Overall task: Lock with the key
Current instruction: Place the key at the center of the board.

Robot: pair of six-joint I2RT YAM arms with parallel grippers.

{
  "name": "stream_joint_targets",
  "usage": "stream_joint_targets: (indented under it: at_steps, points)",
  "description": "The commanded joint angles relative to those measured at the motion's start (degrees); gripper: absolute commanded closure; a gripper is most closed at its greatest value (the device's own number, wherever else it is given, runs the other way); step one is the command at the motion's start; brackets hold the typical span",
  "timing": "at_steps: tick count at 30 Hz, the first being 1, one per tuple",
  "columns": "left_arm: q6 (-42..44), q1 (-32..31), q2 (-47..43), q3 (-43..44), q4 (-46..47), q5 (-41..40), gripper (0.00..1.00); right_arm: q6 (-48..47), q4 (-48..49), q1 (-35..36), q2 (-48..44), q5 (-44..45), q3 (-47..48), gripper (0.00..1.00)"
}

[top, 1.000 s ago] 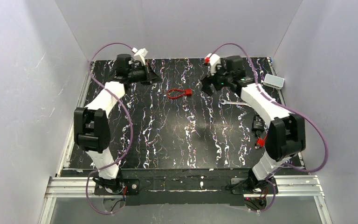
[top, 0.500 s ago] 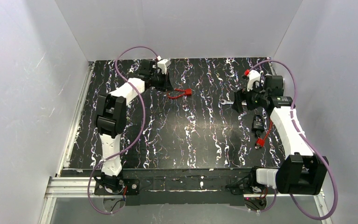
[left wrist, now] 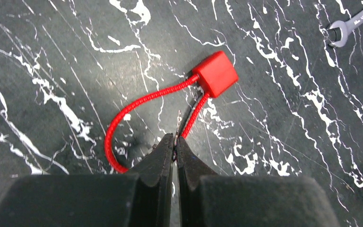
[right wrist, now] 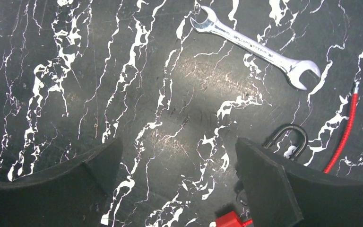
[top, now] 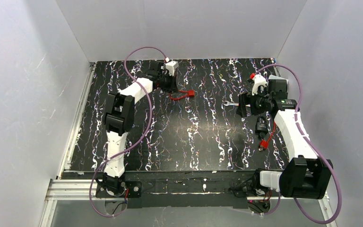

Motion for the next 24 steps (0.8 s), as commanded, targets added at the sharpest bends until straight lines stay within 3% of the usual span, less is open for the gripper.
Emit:
stream_joint_targets:
  at_steps: [1, 13, 20, 24]
  points:
    - [1.64, -1.02, 1.75, 4.07, -1.45, -1.4, 1.0, 3.55, -0.58, -0.23, 1.21, 3.63, 1.74, 0.01]
    - [3.13, -1.7, 2.62, 6.88, -5.84, -2.02, 0.9, -1.33, -2.53, -0.32, 0.05, 10.67, 2.06, 0.02]
    - [2.47, -1.52, -3.68, 6.59, -8.36, -1.07, 0.53, -1.36, -6.43, -2.16, 4.67, 11.71, 3.58, 0.01]
    - [0.08, -1.53, -9.39, 6.07, -10.36, 1.54, 0.42, 0.64, -6.1, -3.06, 6.36, 14.82, 4.87, 0.02]
